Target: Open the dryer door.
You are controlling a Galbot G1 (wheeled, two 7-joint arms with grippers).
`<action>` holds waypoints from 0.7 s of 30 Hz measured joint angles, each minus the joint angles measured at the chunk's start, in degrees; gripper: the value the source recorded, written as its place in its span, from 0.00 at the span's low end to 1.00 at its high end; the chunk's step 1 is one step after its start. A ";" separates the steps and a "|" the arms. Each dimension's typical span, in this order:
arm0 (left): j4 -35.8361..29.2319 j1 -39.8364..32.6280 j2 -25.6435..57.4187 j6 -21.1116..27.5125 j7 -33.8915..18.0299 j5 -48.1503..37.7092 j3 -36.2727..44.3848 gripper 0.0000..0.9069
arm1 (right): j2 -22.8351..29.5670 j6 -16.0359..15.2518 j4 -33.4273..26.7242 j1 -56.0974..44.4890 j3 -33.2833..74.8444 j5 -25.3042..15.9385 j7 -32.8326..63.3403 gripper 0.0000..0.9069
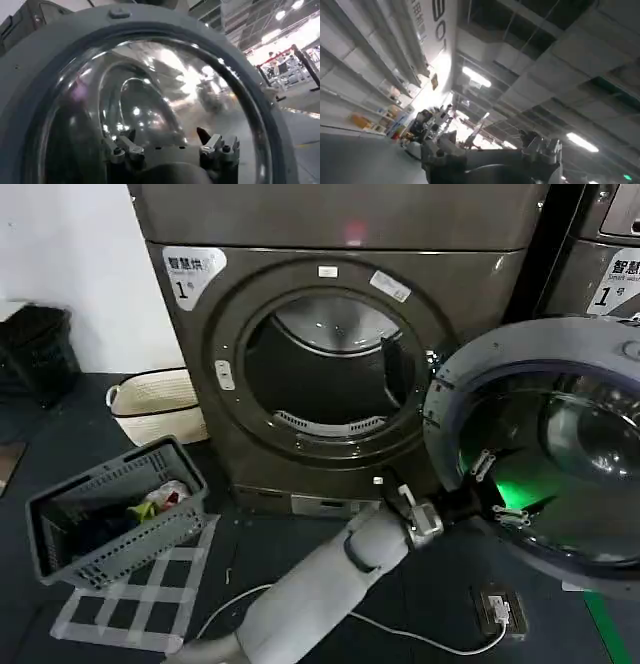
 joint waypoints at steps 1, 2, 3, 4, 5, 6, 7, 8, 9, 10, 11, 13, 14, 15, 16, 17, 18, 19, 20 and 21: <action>-0.01 0.02 -0.07 0.01 0.01 0.03 0.00 1.00 | -0.08 0.00 0.00 0.06 0.09 0.00 -0.03 1.00; 0.00 -0.03 -0.07 0.02 0.01 0.09 -0.01 1.00 | -0.17 -0.01 0.00 0.11 0.13 -0.01 -0.09 1.00; -0.07 -0.03 -0.02 0.03 0.02 0.17 -0.03 1.00 | -0.26 -0.04 -0.02 0.17 0.20 -0.01 -0.20 1.00; -0.30 0.18 0.13 0.18 0.04 0.18 -0.05 1.00 | -0.37 -0.04 -0.09 0.21 0.27 0.00 -0.35 1.00; -0.63 0.47 0.38 0.48 0.15 0.19 -0.04 1.00 | -0.48 -0.06 -0.16 0.26 0.33 0.00 -0.64 1.00; -1.04 0.74 0.71 0.92 0.30 0.25 0.00 1.00 | -0.60 -0.07 -0.22 0.29 0.35 0.00 -0.83 1.00; -1.43 1.06 1.09 1.31 0.48 0.30 0.07 1.00 | -0.71 -0.10 -0.29 0.30 0.36 0.00 -1.25 1.00; -2.11 1.49 1.66 1.69 0.68 0.35 0.13 1.00 | -0.76 -0.15 -0.30 0.30 0.37 -0.02 -1.60 1.00; -2.88 1.84 2.28 1.90 0.84 0.38 0.24 1.00 | -0.77 -0.30 -0.30 0.30 0.37 -0.05 -2.06 1.00; -3.67 2.19 2.92 2.08 0.95 0.37 0.29 1.00 | -0.76 -0.45 -0.27 0.28 0.37 -0.09 -2.62 1.00; -4.63 2.79 3.74 2.20 1.02 0.28 0.35 1.00 | -0.75 -0.62 -0.21 0.28 0.37 -0.15 -3.04 1.00; -6.86 3.87 5.70 2.39 1.08 0.01 0.44 1.00 | -0.73 -0.87 -0.12 0.31 0.30 -0.22 -3.68 1.00; -8.10 4.33 6.76 2.55 1.10 -0.34 0.43 1.00 | -0.73 -1.03 -0.08 0.41 0.18 -0.22 -3.87 1.00; -9.50 4.98 7.92 2.93 1.13 -0.92 0.39 1.00 | -0.73 -1.15 -0.02 0.52 0.05 -0.23 -3.98 1.00; -11.02 5.67 9.26 3.24 1.14 -1.34 0.34 1.00 | -0.73 -1.35 0.16 0.71 -0.06 -0.23 -4.24 1.00; -12.44 6.25 10.55 3.54 1.15 -1.67 0.16 1.00 | -0.73 -1.67 0.38 0.92 -0.19 -0.31 -4.45 1.00; -13.90 6.91 12.01 3.79 1.17 -2.08 -0.18 1.00 | -0.70 -2.01 0.63 1.10 -0.31 -0.40 -4.53 1.00; -15.50 7.60 13.53 3.91 1.18 -2.49 -0.60 1.00 | -0.66 -2.25 0.83 1.23 -0.45 -0.44 -4.64 1.00; -17.13 8.40 15.21 3.95 1.18 -2.71 -0.99 1.00 | -0.59 -2.44 1.02 1.40 -0.60 -0.45 -4.77 1.00; -18.71 9.21 16.80 3.85 1.18 -2.80 -1.44 1.00 | -0.57 -2.50 1.16 1.57 -0.75 -0.47 -4.91 1.00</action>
